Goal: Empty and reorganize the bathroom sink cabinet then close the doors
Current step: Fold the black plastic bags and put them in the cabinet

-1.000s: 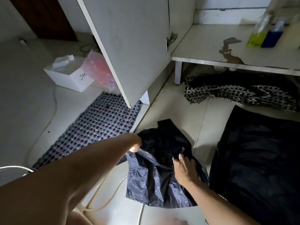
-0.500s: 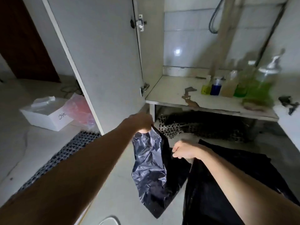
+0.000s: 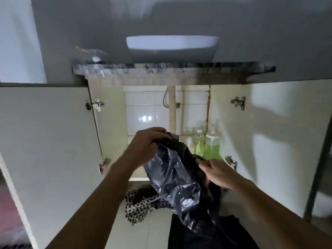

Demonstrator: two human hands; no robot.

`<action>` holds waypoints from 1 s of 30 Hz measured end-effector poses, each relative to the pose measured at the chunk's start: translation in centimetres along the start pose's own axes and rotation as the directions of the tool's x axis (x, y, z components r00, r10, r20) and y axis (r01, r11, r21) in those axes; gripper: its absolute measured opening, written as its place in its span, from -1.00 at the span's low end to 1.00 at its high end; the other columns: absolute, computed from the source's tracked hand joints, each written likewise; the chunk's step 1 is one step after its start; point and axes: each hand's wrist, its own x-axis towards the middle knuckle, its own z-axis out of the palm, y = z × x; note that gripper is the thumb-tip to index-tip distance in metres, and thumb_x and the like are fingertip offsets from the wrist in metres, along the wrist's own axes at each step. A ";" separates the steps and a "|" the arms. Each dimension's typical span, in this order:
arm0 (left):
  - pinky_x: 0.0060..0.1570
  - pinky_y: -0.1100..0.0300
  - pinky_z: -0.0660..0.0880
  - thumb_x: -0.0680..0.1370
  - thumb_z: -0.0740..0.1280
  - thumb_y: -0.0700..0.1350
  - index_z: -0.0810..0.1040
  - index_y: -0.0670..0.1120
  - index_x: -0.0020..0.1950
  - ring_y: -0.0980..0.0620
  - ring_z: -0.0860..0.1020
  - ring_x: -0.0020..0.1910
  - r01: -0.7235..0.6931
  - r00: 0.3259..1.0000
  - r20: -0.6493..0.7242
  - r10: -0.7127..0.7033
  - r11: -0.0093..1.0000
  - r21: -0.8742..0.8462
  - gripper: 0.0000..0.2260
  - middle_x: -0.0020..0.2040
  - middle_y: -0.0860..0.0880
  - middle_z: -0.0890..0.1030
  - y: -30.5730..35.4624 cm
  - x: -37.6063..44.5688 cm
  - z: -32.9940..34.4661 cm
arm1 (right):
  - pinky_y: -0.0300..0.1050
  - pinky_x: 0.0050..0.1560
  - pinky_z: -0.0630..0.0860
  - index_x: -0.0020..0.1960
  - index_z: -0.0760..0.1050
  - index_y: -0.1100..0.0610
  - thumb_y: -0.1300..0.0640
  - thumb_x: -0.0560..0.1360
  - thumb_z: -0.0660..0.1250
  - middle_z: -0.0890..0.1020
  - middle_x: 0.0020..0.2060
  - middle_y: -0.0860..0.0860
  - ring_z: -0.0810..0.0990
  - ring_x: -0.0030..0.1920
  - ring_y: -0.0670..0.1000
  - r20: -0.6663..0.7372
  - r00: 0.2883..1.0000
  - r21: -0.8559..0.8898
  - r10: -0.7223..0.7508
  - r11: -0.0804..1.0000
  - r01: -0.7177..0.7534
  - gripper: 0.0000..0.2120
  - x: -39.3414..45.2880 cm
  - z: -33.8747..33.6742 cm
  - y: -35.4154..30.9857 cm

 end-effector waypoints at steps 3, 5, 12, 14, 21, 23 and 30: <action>0.22 0.40 0.41 0.29 0.10 -0.33 0.70 -0.14 0.02 0.09 0.53 0.18 -0.089 0.996 -0.025 0.088 0.994 -0.066 -0.53 0.18 -0.01 0.62 0.6 0.1 1.2 | -0.25 -0.32 0.54 0.09 0.54 0.33 -0.03 0.60 0.16 0.56 -0.55 0.03 0.55 -0.58 -0.06 0.106 0.993 -0.041 0.053 0.998 -0.049 -0.58 -0.6 -0.7 1.5; 0.24 0.37 0.42 0.27 0.10 -0.33 0.71 -0.13 0.00 0.07 0.54 0.20 -0.131 0.991 -0.015 0.130 0.989 -0.069 -0.53 0.19 0.00 0.61 0.6 0.2 1.8 | -0.26 -0.37 0.52 -0.10 0.56 0.25 0.08 0.57 0.25 0.55 -0.53 0.00 0.57 -0.54 -0.07 -0.055 0.998 0.010 0.031 0.999 -0.031 -0.75 -0.5 -1.7 1.9; 0.34 0.23 0.39 0.31 0.12 -0.35 0.70 -0.10 0.04 0.06 0.46 0.32 -0.226 0.966 0.098 0.241 0.964 -0.140 -0.52 0.31 -0.03 0.53 2.9 0.4 3.0 | -0.07 -0.08 0.38 -0.02 0.58 0.25 -0.34 0.36 0.33 0.58 -0.22 0.09 0.51 -0.17 0.03 -0.055 0.983 0.446 0.178 0.885 -0.135 -0.37 0.6 0.0 4.8; 0.35 0.24 0.38 0.31 0.12 -0.37 0.70 -0.09 0.04 0.05 0.45 0.35 -0.243 0.957 0.125 0.262 0.959 -0.145 -0.52 0.33 -0.02 0.51 3.3 0.4 3.6 | -0.12 -0.10 0.37 -0.04 0.59 0.30 -0.14 0.43 0.39 0.57 -0.21 0.11 0.50 -0.15 0.04 -0.052 0.982 0.496 0.183 0.858 -0.134 -0.54 0.7 0.2 5.7; 0.35 0.24 0.37 0.30 0.12 -0.39 0.70 -0.05 0.04 0.07 0.45 0.35 -0.262 0.946 0.158 0.284 0.954 -0.148 -0.49 0.31 0.08 0.49 2.8 0.3 5.0 | -0.02 0.06 0.55 0.05 0.59 0.20 0.18 0.57 0.23 0.64 -0.05 0.15 0.62 -0.11 0.06 0.349 0.923 0.458 0.161 0.830 -0.318 -0.81 -0.1 1.5 4.8; 0.33 0.29 0.39 0.30 0.11 -0.38 0.70 -0.06 0.05 0.11 0.46 0.33 -0.271 0.945 0.139 0.294 0.948 -0.168 -0.50 0.30 0.11 0.47 3.0 0.4 4.9 | -0.23 -0.19 0.57 -0.04 0.52 0.21 0.24 0.62 0.13 0.64 -0.22 0.06 0.62 -0.30 -0.08 0.407 0.902 0.460 0.141 0.822 -0.336 -0.80 -0.4 1.7 4.4; 0.31 0.28 0.41 0.35 0.14 -0.41 0.69 -0.07 0.06 0.12 0.47 0.31 -0.315 0.937 0.090 0.337 0.928 -0.197 -0.52 0.29 0.11 0.48 3.2 0.5 4.8 | -0.44 -0.58 0.36 -0.37 0.30 0.19 0.39 0.58 0.11 0.37 -0.46 0.04 0.43 -0.69 -0.20 0.161 0.971 0.519 0.178 0.821 -0.237 -0.64 -2.3 1.1 1.5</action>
